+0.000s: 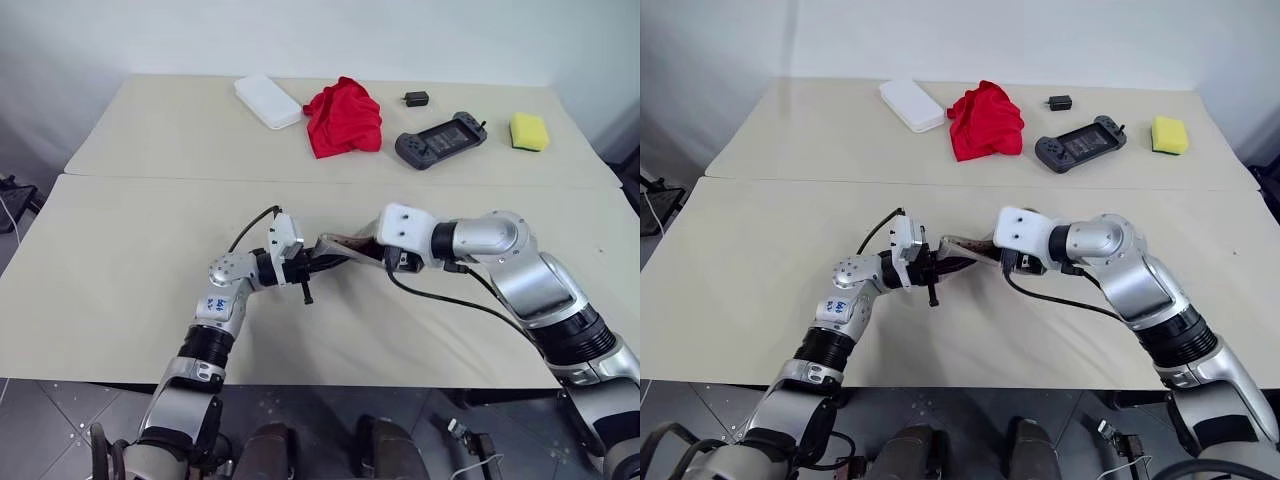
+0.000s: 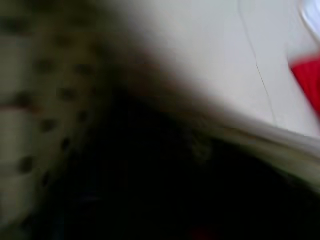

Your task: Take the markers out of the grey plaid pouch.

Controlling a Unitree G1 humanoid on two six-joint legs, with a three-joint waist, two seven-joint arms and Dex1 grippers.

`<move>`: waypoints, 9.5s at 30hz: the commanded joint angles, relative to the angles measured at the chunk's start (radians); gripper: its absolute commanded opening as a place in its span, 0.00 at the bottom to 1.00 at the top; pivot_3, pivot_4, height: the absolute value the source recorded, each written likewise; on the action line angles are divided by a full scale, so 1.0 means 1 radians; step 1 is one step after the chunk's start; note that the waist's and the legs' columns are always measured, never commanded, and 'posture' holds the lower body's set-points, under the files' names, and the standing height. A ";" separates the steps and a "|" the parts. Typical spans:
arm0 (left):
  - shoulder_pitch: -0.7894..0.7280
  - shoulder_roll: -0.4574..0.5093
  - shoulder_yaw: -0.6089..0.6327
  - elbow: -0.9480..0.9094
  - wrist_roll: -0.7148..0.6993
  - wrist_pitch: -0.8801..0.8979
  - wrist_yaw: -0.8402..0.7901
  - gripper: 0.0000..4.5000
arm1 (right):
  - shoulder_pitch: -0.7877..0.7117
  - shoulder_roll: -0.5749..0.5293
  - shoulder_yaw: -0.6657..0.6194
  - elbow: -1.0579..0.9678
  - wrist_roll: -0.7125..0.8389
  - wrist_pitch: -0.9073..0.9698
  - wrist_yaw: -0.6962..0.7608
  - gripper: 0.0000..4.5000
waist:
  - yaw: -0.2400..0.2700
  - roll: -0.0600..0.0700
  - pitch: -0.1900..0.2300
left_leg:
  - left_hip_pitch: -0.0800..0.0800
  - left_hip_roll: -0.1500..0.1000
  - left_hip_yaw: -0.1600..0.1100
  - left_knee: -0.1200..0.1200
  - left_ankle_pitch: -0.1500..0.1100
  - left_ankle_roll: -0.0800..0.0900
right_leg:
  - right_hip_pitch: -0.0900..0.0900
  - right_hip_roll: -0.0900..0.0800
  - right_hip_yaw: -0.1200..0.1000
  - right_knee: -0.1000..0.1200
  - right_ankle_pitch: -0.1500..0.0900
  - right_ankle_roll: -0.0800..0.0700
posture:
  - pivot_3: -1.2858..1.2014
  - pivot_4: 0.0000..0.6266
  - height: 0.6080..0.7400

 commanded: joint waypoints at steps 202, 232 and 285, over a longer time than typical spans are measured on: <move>0.120 0.068 -0.010 -0.259 -0.097 0.230 0.020 0.00 | -0.062 -0.167 -0.155 0.069 -0.071 -0.334 0.272 0.13 | -0.017 0.000 -0.001 | 0.001 0.001 -0.001 0.002 0.001 -0.001 | 0.001 0.000 0.001 0.002 0.000 0.000 | 0.52 0.24 1.00; -0.072 0.027 -0.172 -0.141 0.333 0.069 0.416 0.00 | -0.110 0.135 -0.185 0.127 -0.054 -0.160 0.125 0.13 | -0.014 0.000 -0.001 | 0.000 0.000 -0.001 0.000 0.001 0.000 | 0.001 0.000 0.000 -0.001 0.001 0.000 | 0.52 0.24 1.00; 0.043 0.195 -0.069 -0.368 -0.100 0.495 0.164 0.00 | 0.244 0.260 -0.967 0.256 1.097 0.451 -0.747 0.13 | -0.015 0.001 -0.001 | 0.001 0.001 0.000 0.000 0.001 0.000 | 0.000 0.000 0.002 0.001 0.001 0.000 | 0.52 0.24 1.00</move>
